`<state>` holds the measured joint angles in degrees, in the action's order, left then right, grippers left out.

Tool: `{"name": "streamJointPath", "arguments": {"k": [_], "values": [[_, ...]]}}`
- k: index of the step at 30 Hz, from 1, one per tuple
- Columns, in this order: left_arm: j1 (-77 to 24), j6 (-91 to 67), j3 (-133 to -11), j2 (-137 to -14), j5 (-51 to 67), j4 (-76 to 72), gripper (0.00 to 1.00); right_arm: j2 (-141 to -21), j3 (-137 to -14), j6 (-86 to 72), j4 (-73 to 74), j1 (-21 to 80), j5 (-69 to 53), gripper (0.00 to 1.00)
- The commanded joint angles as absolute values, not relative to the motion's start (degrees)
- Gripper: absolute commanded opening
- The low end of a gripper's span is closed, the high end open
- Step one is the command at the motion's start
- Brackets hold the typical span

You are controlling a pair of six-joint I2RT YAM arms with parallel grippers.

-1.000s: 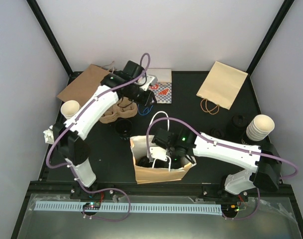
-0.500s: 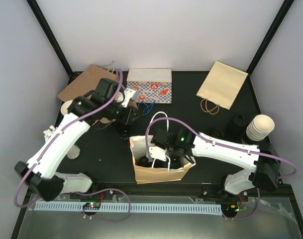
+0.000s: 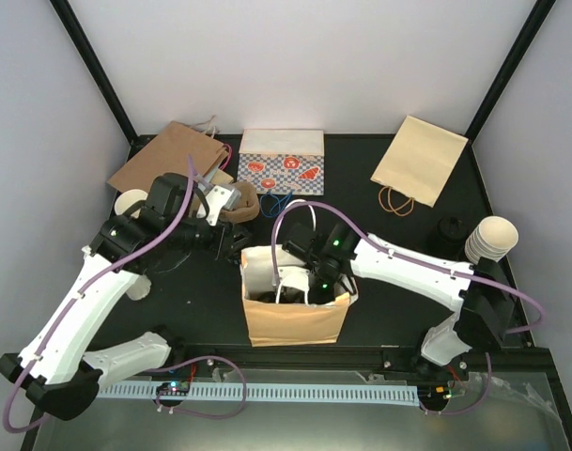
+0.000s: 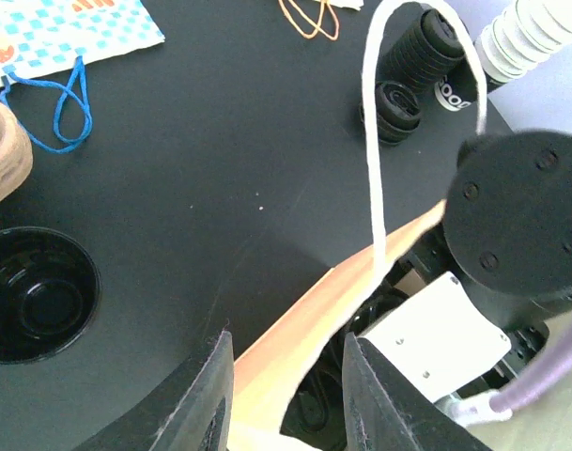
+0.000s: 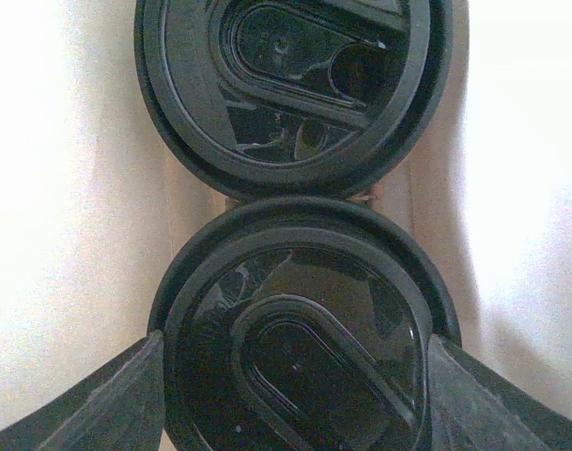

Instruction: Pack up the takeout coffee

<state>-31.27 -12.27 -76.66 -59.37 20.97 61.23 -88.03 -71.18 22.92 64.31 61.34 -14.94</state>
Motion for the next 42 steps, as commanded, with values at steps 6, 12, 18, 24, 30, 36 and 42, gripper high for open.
{"name": "streamJointPath", "arguments": {"k": [6, 12, 18, 24, 30, 36, 42], "values": [[-31.7, -14.4, -73.7, -54.8, 23.2, 62.4, 0.35, -95.8, -67.4, 21.4, 64.2, 60.7, -19.7, 0.57], [-31.8, -15.3, -72.5, -53.5, 26.0, 62.6, 0.36, -93.3, -65.6, 16.9, 61.1, 65.3, -9.2, 0.58], [-32.6, -15.0, -72.3, -52.3, 29.0, 62.8, 0.41, -92.2, -63.4, 14.8, 59.9, 68.6, -4.5, 0.59], [-34.4, -13.0, -70.7, -53.0, 31.3, 62.6, 0.43, -91.5, -64.4, 15.3, 60.1, 68.6, -5.3, 0.59], [-35.4, -9.3, -69.3, -51.7, 34.4, 62.0, 0.51, -91.5, -65.1, 16.0, 61.2, 68.6, -4.7, 0.59], [-36.2, -6.0, -68.6, -53.1, 33.4, 62.6, 0.45, -91.4, -65.6, 16.2, 61.0, 68.6, -4.8, 0.59], [-36.3, -4.2, -71.6, -54.9, 25.4, 63.5, 0.49, -91.2, -66.1, 16.2, 61.4, 68.6, -4.7, 0.59]]}}
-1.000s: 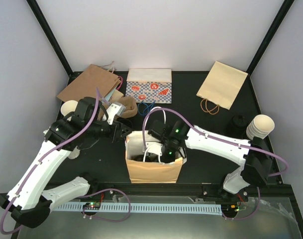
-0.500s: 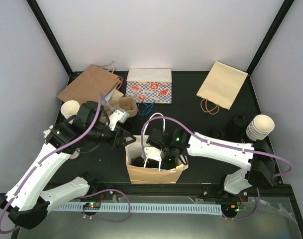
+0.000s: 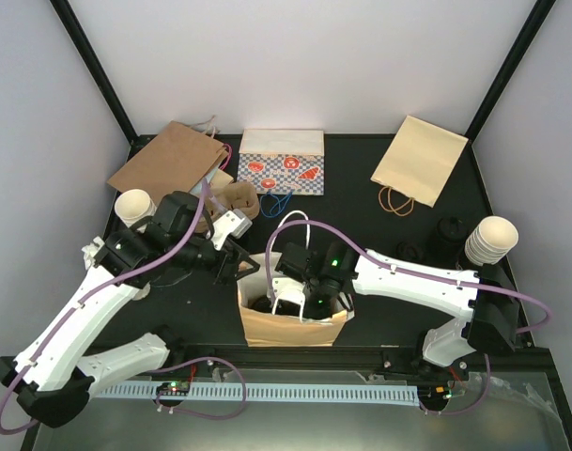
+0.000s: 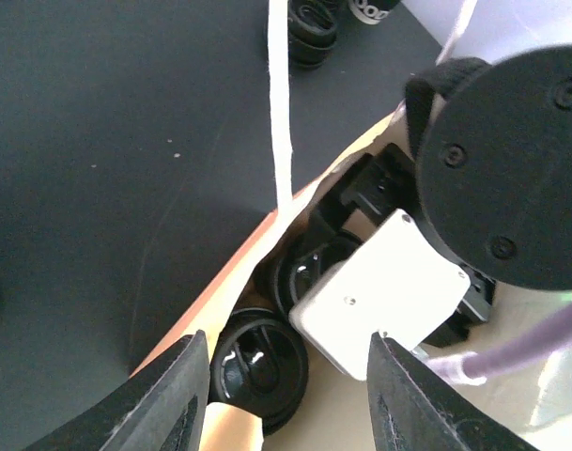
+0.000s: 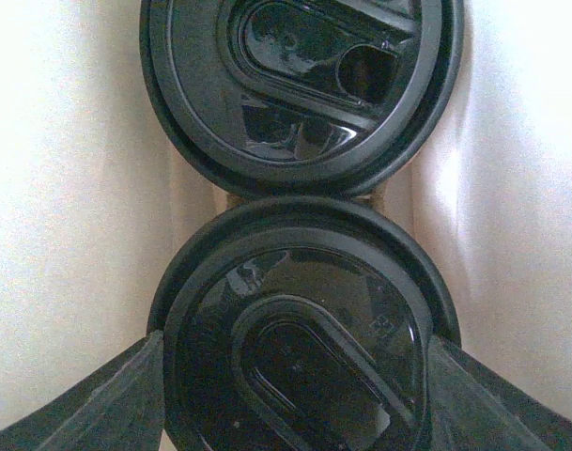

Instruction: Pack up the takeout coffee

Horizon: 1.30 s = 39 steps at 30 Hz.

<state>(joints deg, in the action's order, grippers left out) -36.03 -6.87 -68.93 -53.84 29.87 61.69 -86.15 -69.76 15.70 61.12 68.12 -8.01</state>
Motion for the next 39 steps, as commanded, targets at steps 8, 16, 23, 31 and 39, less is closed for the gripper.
{"name": "streamJointPath", "arguments": {"k": [8, 16, 23, 31, 39], "values": [[-36.3, -2.0, -75.4, -55.2, 22.1, 63.5, 0.51, -90.9, -66.3, 16.5, 61.5, 68.6, -4.3, 0.60], [-36.4, 2.6, -75.0, -57.5, 25.9, 64.4, 0.54, -90.4, -67.7, 16.6, 62.6, 68.6, -3.7, 0.60], [-36.4, 4.5, -73.4, -59.3, 27.7, 62.5, 0.57, -89.6, -68.1, 16.8, 62.9, 68.6, -3.5, 0.60], [-36.4, 5.8, -72.7, -61.3, 26.8, 60.9, 0.56, -89.4, -67.9, 17.2, 62.6, 68.6, -3.5, 0.61], [-36.4, 5.5, -72.9, -63.2, 26.8, 60.9, 0.23, -88.8, -68.4, 17.6, 62.8, 68.6, -3.1, 0.66]]}}
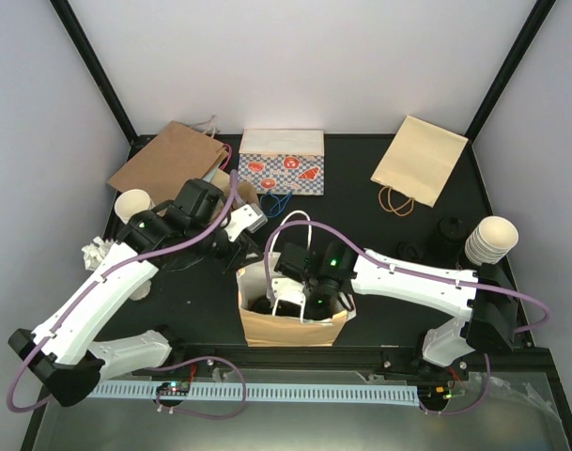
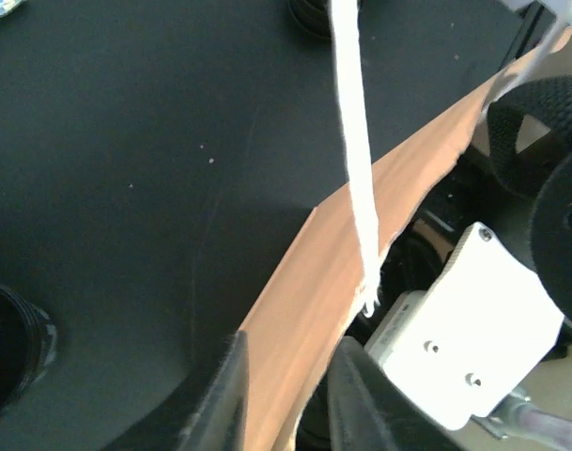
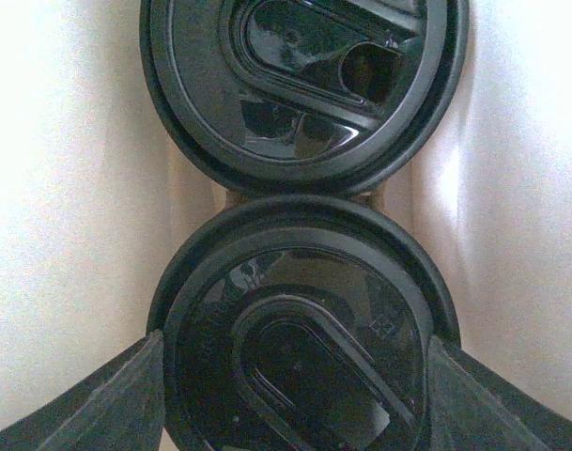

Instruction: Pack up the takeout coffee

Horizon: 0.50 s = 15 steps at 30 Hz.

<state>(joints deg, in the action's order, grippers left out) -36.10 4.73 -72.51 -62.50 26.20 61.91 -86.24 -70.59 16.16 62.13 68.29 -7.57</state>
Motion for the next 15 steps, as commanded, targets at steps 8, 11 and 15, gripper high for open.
{"name": "streamJointPath", "arguments": {"k": [8, 11, 15], "values": [[-36.5, 5.6, -73.1, -63.2, 28.1, 60.7, 0.02, -87.5, -71.1, 16.8, 64.8, 68.6, -2.4, 1.00], [-36.5, 5.5, -72.9, -63.2, 28.6, 60.7, 0.02, -86.9, -72.4, 16.6, 65.8, 68.6, -2.1, 1.00], [-36.4, 5.4, -72.9, -63.5, 29.1, 60.6, 0.02, -86.0, -74.5, 16.5, 67.5, 68.6, -1.2, 1.00]]}}
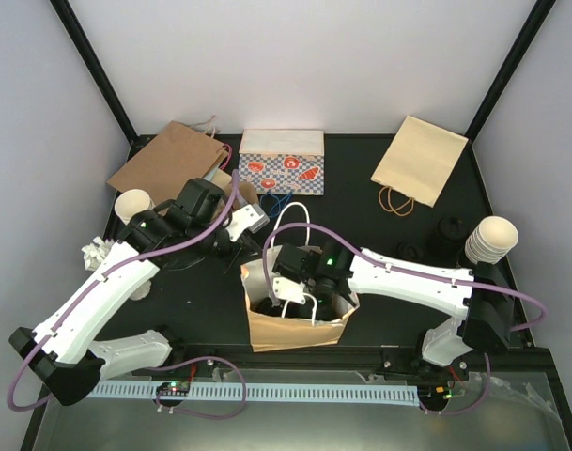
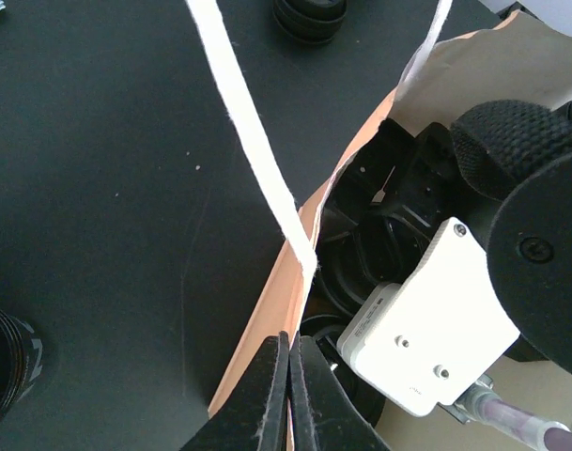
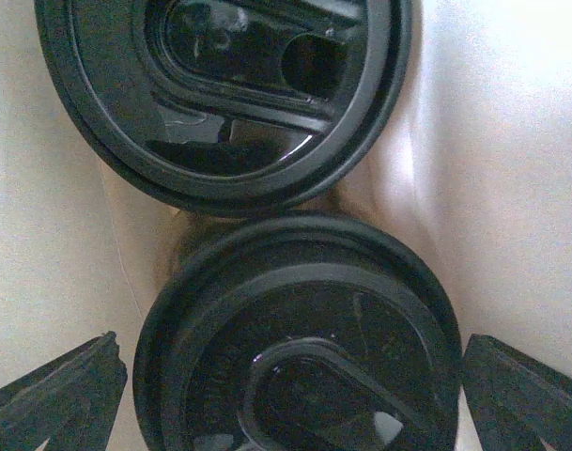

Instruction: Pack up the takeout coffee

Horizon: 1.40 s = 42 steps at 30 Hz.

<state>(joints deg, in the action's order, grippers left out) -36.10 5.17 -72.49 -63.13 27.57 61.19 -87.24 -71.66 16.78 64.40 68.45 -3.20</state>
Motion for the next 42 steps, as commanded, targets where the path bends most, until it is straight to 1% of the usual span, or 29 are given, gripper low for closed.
{"name": "streamJointPath", "arguments": {"k": [1, 18, 31, 39, 42], "values": [[-36.4, 5.4, -72.9, -63.6, 29.2, 60.6, 0.01, -85.7, -75.1, 16.5, 67.9, 68.6, -1.2, 1.00], [-37.4, 4.1, -72.9, -64.3, 29.1, 59.7, 0.02, -82.0, -84.5, 14.5, 68.9, 68.6, -1.7, 1.00], [-38.8, 2.3, -73.6, -65.5, 28.3, 57.7, 0.02, -78.0, -86.7, 10.1, 67.0, 68.5, 6.5, 1.00], [-39.0, 1.6, -74.3, -65.9, 27.5, 57.4, 0.02, -73.0, -88.4, 7.9, 65.7, 68.5, 9.1, 1.00], [-39.0, 1.2, -74.4, -66.1, 27.4, 56.9, 0.01, -71.0, -89.1, 6.2, 64.8, 68.5, 11.9, 1.00]]}}
